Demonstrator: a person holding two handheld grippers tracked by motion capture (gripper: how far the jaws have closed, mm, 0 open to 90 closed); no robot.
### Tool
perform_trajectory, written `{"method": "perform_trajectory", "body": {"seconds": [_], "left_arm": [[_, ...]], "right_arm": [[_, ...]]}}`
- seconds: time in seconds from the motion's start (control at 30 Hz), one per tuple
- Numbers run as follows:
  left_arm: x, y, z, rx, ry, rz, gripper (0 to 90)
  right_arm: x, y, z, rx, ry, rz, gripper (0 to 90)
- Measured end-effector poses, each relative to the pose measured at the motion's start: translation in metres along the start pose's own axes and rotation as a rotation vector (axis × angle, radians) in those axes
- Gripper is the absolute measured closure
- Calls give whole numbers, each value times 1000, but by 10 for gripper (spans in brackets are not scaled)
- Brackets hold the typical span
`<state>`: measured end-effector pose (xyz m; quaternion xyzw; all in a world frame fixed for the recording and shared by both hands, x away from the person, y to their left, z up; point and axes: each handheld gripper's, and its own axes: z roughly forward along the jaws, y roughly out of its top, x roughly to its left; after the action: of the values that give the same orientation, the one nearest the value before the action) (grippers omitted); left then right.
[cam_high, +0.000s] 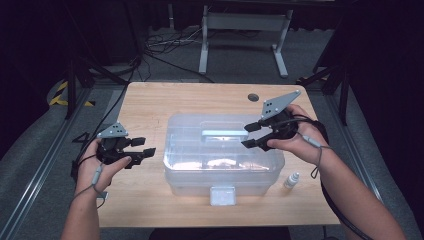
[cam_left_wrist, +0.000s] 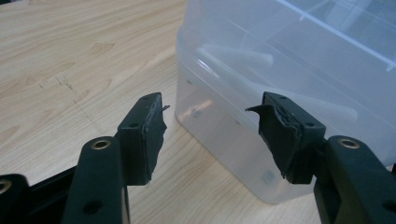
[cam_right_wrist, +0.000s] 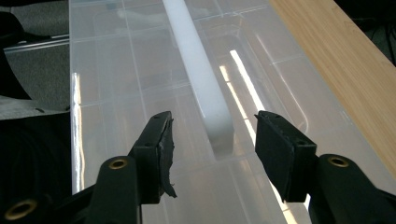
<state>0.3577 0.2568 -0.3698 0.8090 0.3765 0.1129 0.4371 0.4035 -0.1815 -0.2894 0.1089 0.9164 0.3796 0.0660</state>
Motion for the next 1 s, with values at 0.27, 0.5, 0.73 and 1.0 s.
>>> {"method": "perform_trajectory", "body": {"seconds": [0.27, 0.5, 0.73, 1.0], "left_arm": [[-2, -1, 3, 39, -14, -7, 409], [-3, -1, 2, 61, -12, -3, 440], [-6, 0, 2, 55, -24, 8, 466], [-5, 0, -3, 44, -19, -16, 512]], "right_arm": [[3, 9, 13, 38, 11, -39, 493], [5, 15, 19, 63, 11, -67, 520], [8, 25, 21, 106, 4, -112, 626], [6, 28, 20, 133, -25, -139, 746]]}}
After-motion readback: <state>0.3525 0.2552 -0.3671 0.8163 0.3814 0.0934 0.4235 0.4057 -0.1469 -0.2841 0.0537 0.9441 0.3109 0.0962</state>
